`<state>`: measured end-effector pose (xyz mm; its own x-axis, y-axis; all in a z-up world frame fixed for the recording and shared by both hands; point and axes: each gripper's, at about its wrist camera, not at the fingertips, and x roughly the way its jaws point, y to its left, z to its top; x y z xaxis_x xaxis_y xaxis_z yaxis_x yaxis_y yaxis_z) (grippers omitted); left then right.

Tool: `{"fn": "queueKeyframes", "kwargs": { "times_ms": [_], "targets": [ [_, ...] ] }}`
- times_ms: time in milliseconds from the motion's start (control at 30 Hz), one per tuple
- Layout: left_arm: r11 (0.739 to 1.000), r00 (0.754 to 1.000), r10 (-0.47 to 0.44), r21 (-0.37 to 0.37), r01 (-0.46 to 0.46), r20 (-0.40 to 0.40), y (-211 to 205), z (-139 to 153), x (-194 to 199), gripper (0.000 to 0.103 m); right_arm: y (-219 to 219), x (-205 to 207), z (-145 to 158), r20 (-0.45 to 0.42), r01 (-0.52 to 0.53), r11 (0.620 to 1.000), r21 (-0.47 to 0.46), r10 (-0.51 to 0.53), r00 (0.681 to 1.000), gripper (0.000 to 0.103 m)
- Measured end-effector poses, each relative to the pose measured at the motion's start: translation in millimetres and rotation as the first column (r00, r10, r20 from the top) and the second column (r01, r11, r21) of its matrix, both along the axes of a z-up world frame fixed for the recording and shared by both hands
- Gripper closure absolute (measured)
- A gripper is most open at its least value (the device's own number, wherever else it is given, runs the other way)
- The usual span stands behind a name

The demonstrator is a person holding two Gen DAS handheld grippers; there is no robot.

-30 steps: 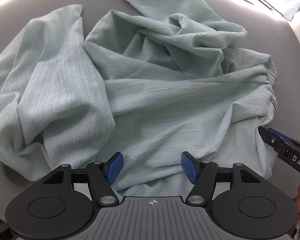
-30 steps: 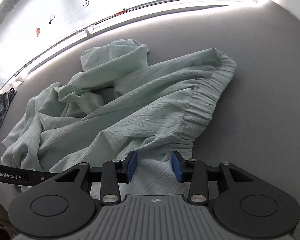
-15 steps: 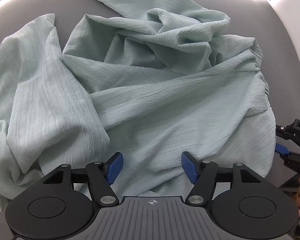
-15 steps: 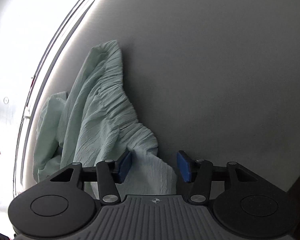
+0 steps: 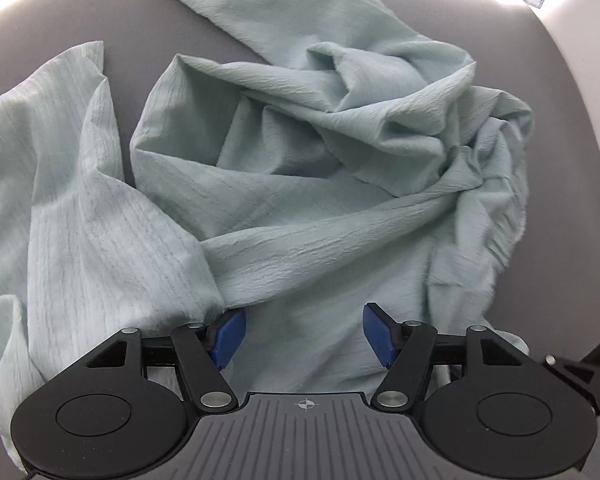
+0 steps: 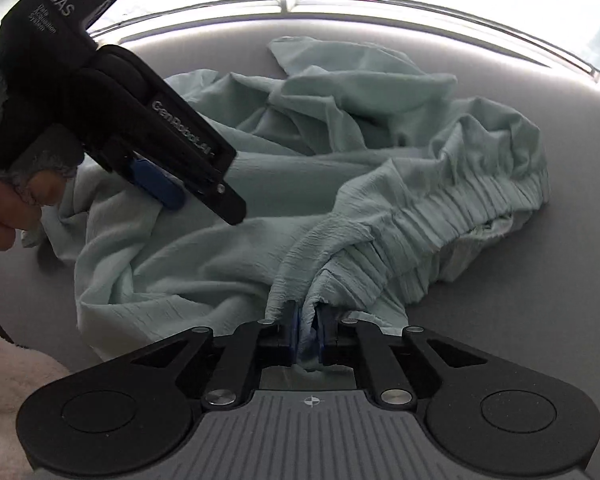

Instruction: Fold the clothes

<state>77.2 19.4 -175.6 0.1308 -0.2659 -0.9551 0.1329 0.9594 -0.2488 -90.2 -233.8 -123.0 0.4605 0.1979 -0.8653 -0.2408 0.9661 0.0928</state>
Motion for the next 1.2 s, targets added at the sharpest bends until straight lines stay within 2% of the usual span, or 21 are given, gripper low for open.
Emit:
{"fn": "queueKeyframes", "kwargs": {
  "times_ms": [33,67,100,133,200,267,333,367,433,533,667,733,833,867,900,1033,1133,1167,1200],
  "targets": [
    [1.000,1.000,-0.004,0.000,0.004,-0.003,1,-1,-1,0.022,-10,-3,4,-0.001,0.050,0.998,0.029,-0.050,0.999,0.083],
    [1.000,1.000,-0.008,0.000,0.008,-0.005,1,-2,-2,0.022,-19,-7,8,-0.001,0.099,0.993,0.059,-0.099,0.995,0.074],
    [1.000,1.000,-0.011,0.000,0.011,-0.008,2,-3,-3,0.022,-34,-10,10,-0.005,0.184,0.977,0.109,-0.185,0.983,0.068],
    [1.000,1.000,-0.014,0.001,0.014,-0.012,2,-5,-3,0.022,-50,-12,11,-0.016,0.277,0.947,0.165,-0.278,0.960,0.058],
    [1.000,1.000,-0.019,0.002,0.019,-0.022,2,-8,-5,0.022,-73,-12,9,-0.068,0.400,0.878,0.262,-0.397,0.915,0.055],
    [1.000,0.999,-0.026,0.001,0.026,-0.023,1,-8,-7,0.022,-95,-13,1,-0.141,0.518,0.778,0.356,-0.504,0.852,0.055],
    [0.999,0.999,-0.033,0.002,0.033,-0.022,0,-8,-9,0.022,-116,-14,-14,-0.233,0.636,0.635,0.438,-0.603,0.763,0.055],
    [0.999,0.999,-0.037,0.003,0.037,-0.021,0,-8,-10,0.022,-123,-14,-19,-0.269,0.674,0.578,0.460,-0.633,0.726,0.055],
    [0.999,0.999,-0.039,0.004,0.040,-0.023,0,-9,-11,0.022,-132,-13,-27,-0.310,0.724,0.495,0.480,-0.676,0.668,0.055],
    [1.000,0.999,-0.031,-0.001,0.031,-0.031,2,-10,-12,0.022,-140,-5,-38,-0.344,0.776,0.413,0.476,-0.725,0.597,0.056],
    [1.000,0.999,-0.017,-0.008,0.017,-0.035,5,-10,-10,0.022,-143,-2,-44,-0.361,0.800,0.353,0.485,-0.752,0.551,0.056],
    [1.000,0.999,-0.013,-0.010,0.012,-0.036,6,-9,-10,0.022,-148,-6,-44,-0.363,0.805,0.292,0.517,-0.777,0.515,0.056],
    [1.000,0.999,-0.007,-0.009,0.007,-0.038,7,-9,-10,0.022,-160,-11,-40,-0.368,0.806,0.230,0.546,-0.798,0.477,0.056],
    [1.000,0.999,-0.007,-0.009,0.006,-0.038,6,-10,-10,0.022,-163,-10,-40,-0.372,0.805,0.229,0.547,-0.795,0.479,0.055],
    [1.000,0.999,-0.007,-0.008,0.007,-0.039,6,-10,-10,0.022,-163,-5,-41,-0.368,0.810,0.269,0.522,-0.785,0.498,0.055],
    [1.000,0.999,-0.012,-0.003,0.011,-0.046,2,-12,-7,0.021,-138,23,-44,-0.304,0.764,0.556,0.328,-0.703,0.643,0.056],
    [1.000,0.999,-0.018,0.000,0.018,-0.047,0,-11,-4,0.021,-92,34,-40,-0.245,0.580,0.779,0.237,-0.530,0.812,0.056],
    [1.000,0.999,-0.020,0.001,0.020,-0.047,0,-11,-4,0.021,-77,35,-39,-0.228,0.516,0.829,0.215,-0.471,0.852,0.056],
    [1.000,0.999,-0.019,0.002,0.019,-0.049,0,-12,-3,0.021,-64,33,-36,-0.210,0.464,0.862,0.203,-0.425,0.881,0.056]
  ]
}}
